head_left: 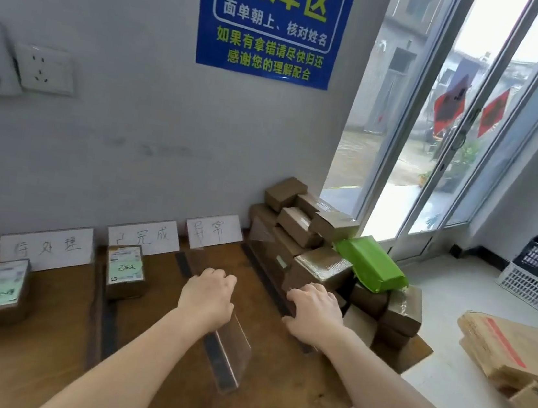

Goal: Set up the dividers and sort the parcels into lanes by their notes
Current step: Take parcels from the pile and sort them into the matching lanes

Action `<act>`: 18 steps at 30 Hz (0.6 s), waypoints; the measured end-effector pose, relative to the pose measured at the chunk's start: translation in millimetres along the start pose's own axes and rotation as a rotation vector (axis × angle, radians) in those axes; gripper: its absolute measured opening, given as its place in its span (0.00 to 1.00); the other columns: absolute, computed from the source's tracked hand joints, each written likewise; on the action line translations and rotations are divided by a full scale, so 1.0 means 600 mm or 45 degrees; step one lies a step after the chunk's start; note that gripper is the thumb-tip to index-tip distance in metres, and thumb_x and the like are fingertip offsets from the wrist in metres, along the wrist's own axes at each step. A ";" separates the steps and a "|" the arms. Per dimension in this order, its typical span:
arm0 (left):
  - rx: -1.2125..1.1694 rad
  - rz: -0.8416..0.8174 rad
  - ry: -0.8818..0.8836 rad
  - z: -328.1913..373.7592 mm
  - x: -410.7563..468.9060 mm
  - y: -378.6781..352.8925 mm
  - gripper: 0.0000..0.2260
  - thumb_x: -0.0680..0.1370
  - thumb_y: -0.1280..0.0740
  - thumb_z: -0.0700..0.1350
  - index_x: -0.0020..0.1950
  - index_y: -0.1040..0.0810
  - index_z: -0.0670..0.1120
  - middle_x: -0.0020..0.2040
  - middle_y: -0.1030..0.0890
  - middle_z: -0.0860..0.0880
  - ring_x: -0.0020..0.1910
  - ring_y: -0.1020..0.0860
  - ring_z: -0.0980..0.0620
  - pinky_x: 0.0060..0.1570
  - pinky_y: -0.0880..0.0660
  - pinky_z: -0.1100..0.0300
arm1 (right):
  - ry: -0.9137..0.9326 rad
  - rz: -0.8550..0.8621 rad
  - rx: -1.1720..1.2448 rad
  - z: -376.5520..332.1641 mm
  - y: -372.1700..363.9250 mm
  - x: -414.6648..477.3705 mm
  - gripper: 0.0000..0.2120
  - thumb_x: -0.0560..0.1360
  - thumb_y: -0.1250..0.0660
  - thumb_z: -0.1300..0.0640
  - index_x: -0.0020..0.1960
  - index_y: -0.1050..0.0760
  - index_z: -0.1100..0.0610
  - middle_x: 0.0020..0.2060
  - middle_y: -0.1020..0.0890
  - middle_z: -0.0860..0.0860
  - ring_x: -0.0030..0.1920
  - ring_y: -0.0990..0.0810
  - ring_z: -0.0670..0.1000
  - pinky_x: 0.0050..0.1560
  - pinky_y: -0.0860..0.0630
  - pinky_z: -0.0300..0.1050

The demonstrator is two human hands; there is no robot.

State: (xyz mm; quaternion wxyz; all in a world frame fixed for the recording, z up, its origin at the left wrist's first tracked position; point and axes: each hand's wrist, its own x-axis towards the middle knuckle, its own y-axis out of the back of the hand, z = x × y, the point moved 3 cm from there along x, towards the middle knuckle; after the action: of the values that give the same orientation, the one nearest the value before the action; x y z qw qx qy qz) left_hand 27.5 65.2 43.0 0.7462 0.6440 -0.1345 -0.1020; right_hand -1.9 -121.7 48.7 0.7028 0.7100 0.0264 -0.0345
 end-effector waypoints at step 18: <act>-0.011 -0.129 -0.235 0.272 0.320 -0.112 0.20 0.80 0.38 0.54 0.70 0.30 0.48 0.67 0.27 0.48 0.67 0.30 0.47 0.64 0.30 0.52 | -0.328 -0.053 -0.022 0.361 -0.012 0.140 0.22 0.76 0.37 0.43 0.67 0.28 0.50 0.63 0.25 0.53 0.67 0.31 0.56 0.66 0.35 0.51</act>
State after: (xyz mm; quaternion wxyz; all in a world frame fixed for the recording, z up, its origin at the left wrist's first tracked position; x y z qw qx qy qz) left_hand 155.8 -160.0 12.1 0.7271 0.6347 -0.1696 -0.1991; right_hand 78.6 -339.4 32.3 0.7056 0.6930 -0.0491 -0.1396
